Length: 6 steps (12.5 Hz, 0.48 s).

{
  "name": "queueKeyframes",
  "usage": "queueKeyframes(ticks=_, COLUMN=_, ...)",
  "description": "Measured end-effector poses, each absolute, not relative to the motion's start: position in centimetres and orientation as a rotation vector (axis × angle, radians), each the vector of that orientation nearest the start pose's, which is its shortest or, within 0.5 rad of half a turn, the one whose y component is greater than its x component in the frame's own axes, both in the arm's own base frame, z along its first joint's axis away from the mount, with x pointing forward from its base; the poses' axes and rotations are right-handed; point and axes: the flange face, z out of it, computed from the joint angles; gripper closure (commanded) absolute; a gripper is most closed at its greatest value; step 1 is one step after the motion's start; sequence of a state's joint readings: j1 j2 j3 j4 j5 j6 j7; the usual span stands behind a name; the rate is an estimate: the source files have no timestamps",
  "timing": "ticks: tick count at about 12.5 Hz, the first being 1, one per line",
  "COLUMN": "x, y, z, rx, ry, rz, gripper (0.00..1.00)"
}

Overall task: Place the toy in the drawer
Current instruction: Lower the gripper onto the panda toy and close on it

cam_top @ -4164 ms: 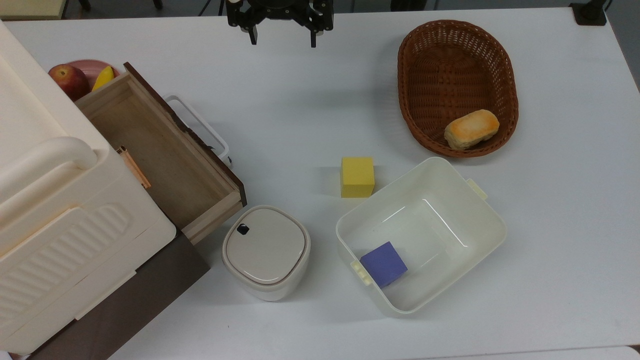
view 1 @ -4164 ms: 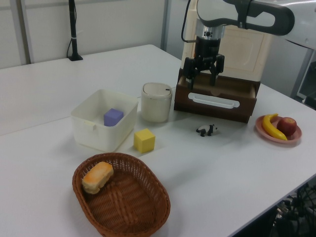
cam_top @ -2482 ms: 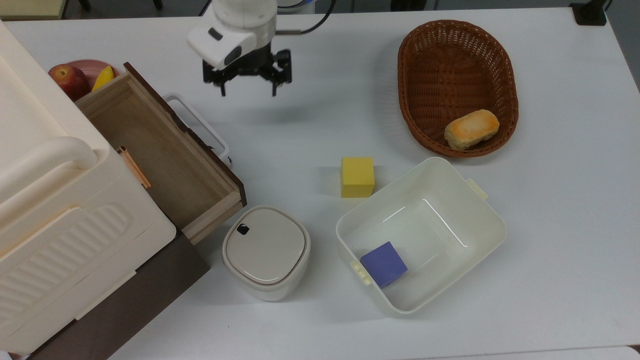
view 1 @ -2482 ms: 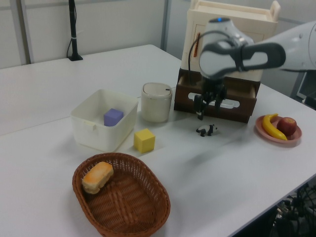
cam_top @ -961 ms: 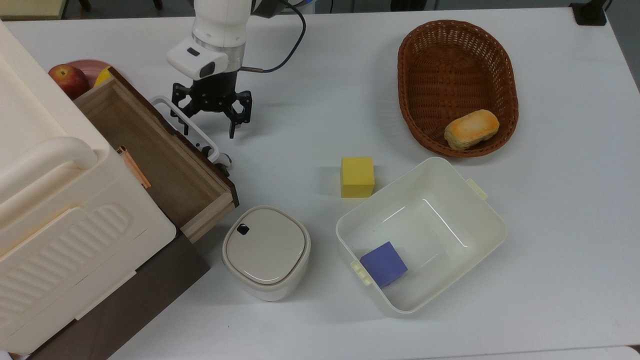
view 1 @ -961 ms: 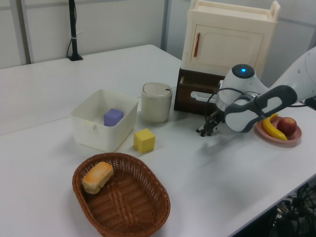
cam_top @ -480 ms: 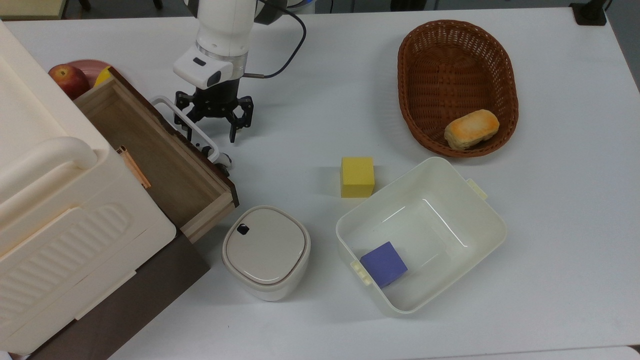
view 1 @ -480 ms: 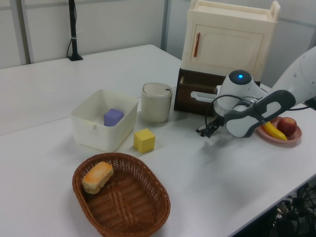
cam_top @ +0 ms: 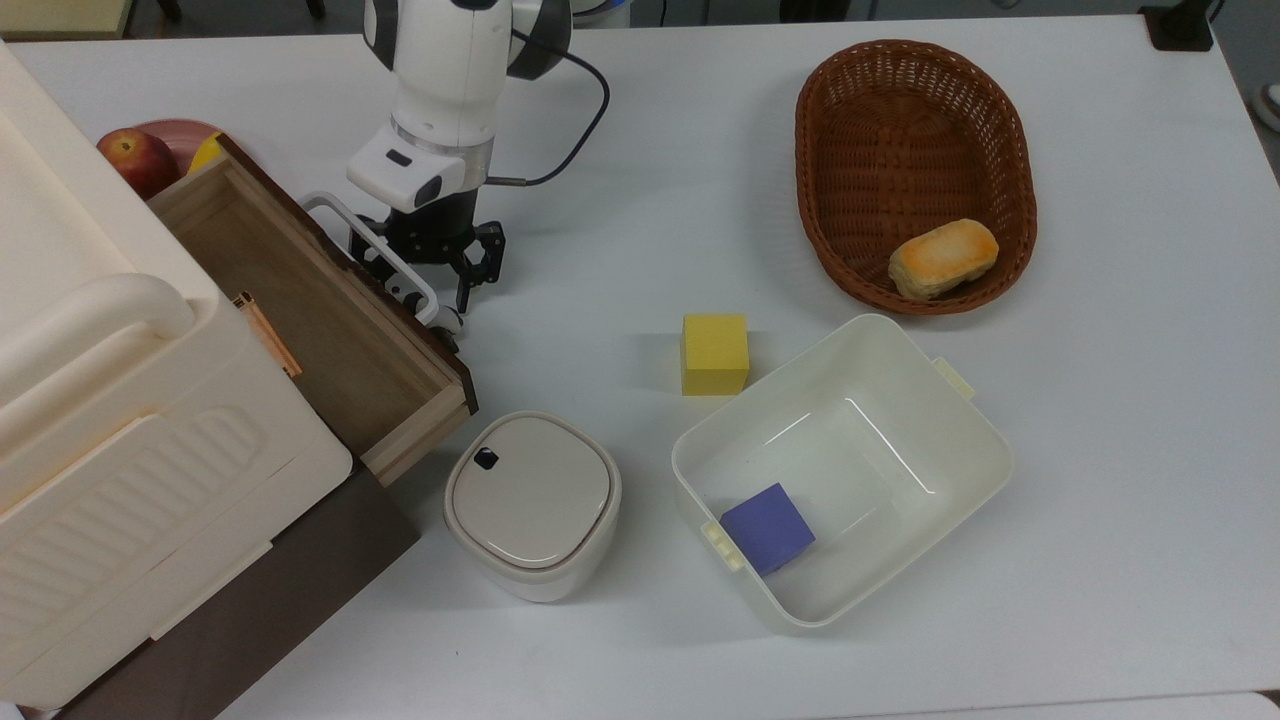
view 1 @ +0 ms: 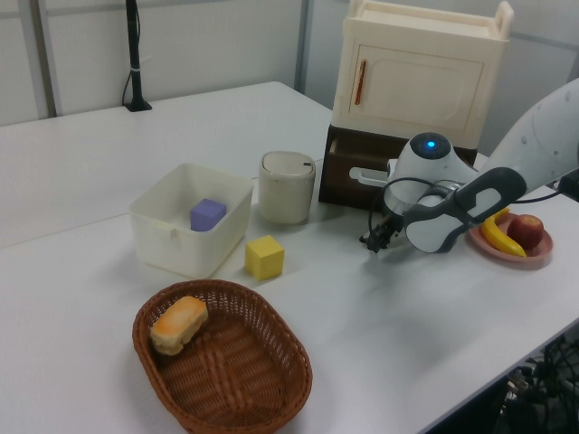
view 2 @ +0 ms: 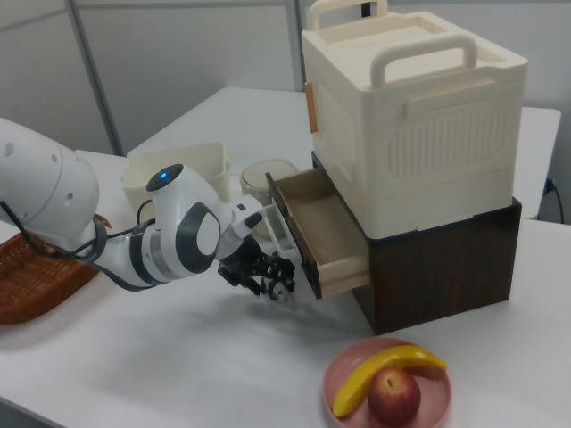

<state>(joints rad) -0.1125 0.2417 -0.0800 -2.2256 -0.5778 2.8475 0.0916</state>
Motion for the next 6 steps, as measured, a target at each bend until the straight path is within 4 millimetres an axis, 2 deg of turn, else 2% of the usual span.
queueKeyframes(ticks=1, x=57.27, y=-8.12, z=29.86, rx=-3.366, ry=-0.416, rz=-0.601, gripper=0.22)
queueKeyframes(ticks=3, x=57.37, y=-8.04, z=29.72, rx=-3.366, ry=-0.424, rz=-0.599, gripper=0.35)
queueKeyframes(ticks=6, x=57.4, y=-7.64, z=29.68, rx=-3.365, ry=-0.446, rz=-0.599, gripper=0.45)
